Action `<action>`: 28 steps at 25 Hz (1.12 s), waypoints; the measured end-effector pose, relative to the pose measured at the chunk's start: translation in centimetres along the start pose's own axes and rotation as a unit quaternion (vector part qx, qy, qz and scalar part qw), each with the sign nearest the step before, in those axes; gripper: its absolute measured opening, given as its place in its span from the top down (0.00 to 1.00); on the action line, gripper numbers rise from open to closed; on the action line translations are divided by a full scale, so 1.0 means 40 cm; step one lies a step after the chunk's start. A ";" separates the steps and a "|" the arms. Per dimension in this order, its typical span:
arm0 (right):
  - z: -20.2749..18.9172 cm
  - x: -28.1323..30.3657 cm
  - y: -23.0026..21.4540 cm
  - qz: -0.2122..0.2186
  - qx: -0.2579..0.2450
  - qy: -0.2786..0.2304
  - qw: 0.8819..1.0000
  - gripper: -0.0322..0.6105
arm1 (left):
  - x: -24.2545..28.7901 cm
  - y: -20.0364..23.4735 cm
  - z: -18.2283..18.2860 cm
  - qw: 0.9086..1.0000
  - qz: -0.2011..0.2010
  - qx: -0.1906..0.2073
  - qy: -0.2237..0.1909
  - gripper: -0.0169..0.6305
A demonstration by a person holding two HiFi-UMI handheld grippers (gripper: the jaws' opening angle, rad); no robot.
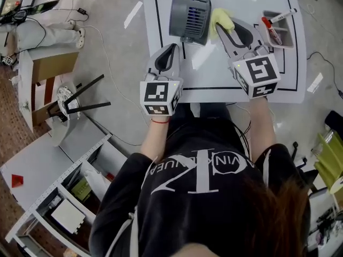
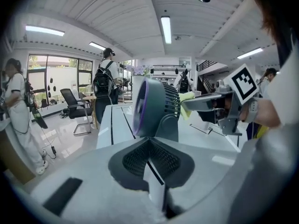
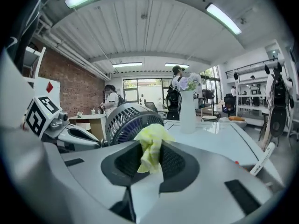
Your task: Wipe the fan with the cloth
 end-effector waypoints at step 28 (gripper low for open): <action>0.186 0.245 -0.080 0.085 -0.316 0.141 0.934 0.80 | 0.291 0.227 0.204 0.992 -0.085 0.055 -0.069 0.97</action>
Point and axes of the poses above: the fingertips, and each gripper's own axes: x forward along the fingers, y to its left, z out of its top, the point moved 3 cm from there along -x, backward along the fingers, and after that the axes turned 10 degrees about -y, right-handed, at the moved point
